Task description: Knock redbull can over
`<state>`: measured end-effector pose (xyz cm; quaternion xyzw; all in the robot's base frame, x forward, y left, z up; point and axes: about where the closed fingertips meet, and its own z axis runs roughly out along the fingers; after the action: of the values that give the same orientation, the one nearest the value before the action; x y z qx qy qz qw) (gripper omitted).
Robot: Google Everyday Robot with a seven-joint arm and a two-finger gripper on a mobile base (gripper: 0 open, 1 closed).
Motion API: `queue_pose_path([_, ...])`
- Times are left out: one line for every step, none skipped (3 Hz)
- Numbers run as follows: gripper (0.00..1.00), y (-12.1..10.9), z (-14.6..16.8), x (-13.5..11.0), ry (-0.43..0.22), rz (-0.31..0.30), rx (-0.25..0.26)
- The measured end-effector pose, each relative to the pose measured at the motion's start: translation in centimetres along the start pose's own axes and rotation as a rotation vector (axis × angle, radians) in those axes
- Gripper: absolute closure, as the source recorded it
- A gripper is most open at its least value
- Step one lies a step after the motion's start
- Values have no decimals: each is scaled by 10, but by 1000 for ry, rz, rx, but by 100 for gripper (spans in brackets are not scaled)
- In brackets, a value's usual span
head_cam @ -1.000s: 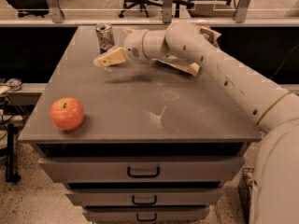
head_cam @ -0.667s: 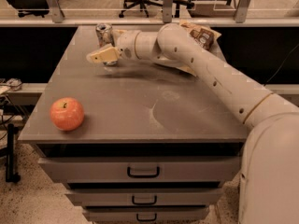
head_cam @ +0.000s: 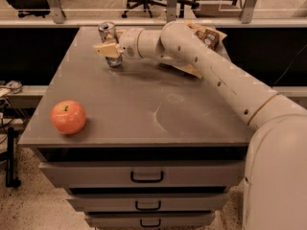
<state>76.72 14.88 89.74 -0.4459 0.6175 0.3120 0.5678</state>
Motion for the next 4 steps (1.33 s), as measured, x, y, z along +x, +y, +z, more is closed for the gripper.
queue_pose_path([87,-10,-22,-20,42,-23,-9])
queue_pose_path([100,-25,-67,-43,188,-49,-47])
queue_pose_path([100,-31,-99,-40,347,-60,-61])
queue_pose_path([100,-29,-118,-20,537,-95,-103])
